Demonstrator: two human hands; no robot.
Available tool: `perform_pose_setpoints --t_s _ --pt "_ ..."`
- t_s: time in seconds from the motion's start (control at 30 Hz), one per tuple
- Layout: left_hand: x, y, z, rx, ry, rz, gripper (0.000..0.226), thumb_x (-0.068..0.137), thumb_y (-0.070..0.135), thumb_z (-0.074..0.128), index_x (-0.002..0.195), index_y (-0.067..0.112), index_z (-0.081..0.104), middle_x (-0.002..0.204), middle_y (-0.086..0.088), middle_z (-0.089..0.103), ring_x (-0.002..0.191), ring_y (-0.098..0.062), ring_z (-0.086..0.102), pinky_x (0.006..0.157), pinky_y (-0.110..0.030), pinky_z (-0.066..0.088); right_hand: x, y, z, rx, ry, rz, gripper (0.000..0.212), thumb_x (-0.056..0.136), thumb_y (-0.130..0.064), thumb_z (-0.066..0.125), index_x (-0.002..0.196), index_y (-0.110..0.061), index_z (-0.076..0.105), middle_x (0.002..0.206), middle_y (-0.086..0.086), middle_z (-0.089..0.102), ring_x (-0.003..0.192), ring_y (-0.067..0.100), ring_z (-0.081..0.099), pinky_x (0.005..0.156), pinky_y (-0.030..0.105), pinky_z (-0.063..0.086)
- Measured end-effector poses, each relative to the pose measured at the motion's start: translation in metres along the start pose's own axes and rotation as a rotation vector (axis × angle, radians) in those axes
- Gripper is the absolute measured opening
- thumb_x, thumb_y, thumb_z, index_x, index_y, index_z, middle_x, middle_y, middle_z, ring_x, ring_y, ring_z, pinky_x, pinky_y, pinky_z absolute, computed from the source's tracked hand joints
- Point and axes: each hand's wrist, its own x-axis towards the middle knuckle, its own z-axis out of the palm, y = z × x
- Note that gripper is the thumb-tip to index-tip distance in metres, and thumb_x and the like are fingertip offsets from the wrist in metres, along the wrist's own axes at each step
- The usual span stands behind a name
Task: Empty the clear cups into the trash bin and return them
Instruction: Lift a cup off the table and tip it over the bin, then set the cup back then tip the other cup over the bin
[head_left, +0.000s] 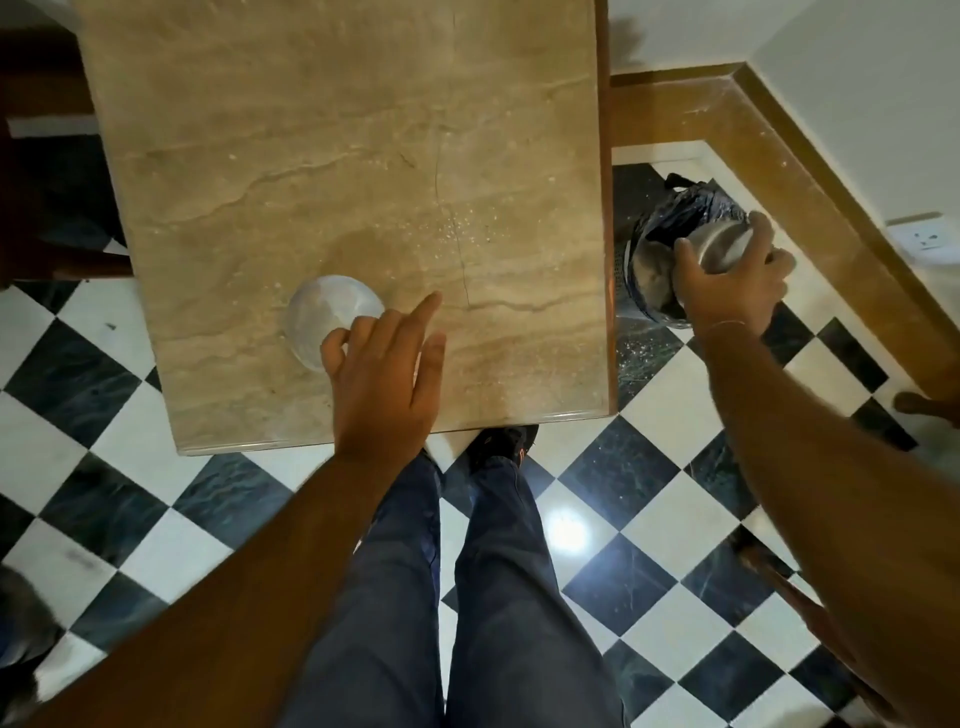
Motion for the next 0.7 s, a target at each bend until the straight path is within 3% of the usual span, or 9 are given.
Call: perform_pose_setpoints --t_s 0.17,0.3,0.43,0.53,0.63,0.7 --pt "-0.010 -0.017 -0.005 0.006 0.010 -0.063 0.051 0.116 0.039 0.031 0.150 0.022 0.064 0.102 0.004 0.069 0.105 -0.024 0.059 0.109 -0.051 0.029 0.008 -0.012 -0.009 0.072 0.132 -0.021 0.095 0.085 -0.077 0.070 0.165 -0.036 0.039 0.163 0.012 0.045 0.149 0.033 0.046 0.112 0.046 0.053" --pt "-0.009 -0.025 -0.009 0.011 0.000 -0.103 0.055 0.117 0.044 0.025 0.149 0.023 0.064 0.105 0.004 0.067 0.108 -0.025 0.059 0.108 -0.052 0.029 0.005 -0.010 -0.020 0.111 0.249 -0.137 0.097 0.086 -0.074 0.074 0.165 -0.028 0.042 0.164 0.010 0.045 0.151 0.028 0.045 0.111 0.024 0.042" --pt "-0.007 -0.031 -0.010 0.051 0.025 -0.137 0.051 0.115 0.039 0.030 0.149 0.022 0.064 0.109 0.000 0.068 0.112 -0.028 0.058 0.108 -0.051 0.027 0.015 -0.011 -0.019 0.091 0.124 -0.008 0.111 0.082 -0.079 0.069 0.172 -0.028 0.029 0.171 0.012 0.040 0.156 0.035 0.041 0.122 0.048 0.047" --pt "-0.006 -0.038 -0.010 0.071 0.040 -0.170 0.048 0.115 0.037 0.032 0.150 0.025 0.063 0.109 0.001 0.067 0.114 -0.028 0.057 0.108 -0.050 0.026 0.030 -0.013 -0.013 0.081 0.181 -0.045 0.108 0.082 -0.080 0.068 0.169 -0.026 0.033 0.165 0.012 0.046 0.153 0.033 0.046 0.118 0.039 0.046" --pt "-0.009 -0.047 -0.009 0.097 0.057 -0.166 0.046 0.115 0.035 0.034 0.150 0.026 0.062 0.111 -0.001 0.067 0.114 -0.028 0.057 0.108 -0.049 0.027 0.033 -0.012 -0.005 -0.037 -0.005 0.033 0.110 0.076 -0.081 0.065 0.167 -0.031 0.029 0.165 0.017 0.046 0.151 0.043 0.047 0.119 0.051 0.047" --pt "-0.010 -0.051 -0.011 0.113 0.073 -0.171 0.044 0.115 0.034 0.037 0.151 0.025 0.061 0.112 -0.002 0.067 0.113 -0.027 0.056 0.107 -0.052 0.028 0.040 -0.005 0.001 -0.103 0.010 -0.052 0.107 0.082 -0.078 0.071 0.166 -0.026 0.031 0.164 0.018 0.046 0.150 0.044 0.048 0.115 0.053 0.049"
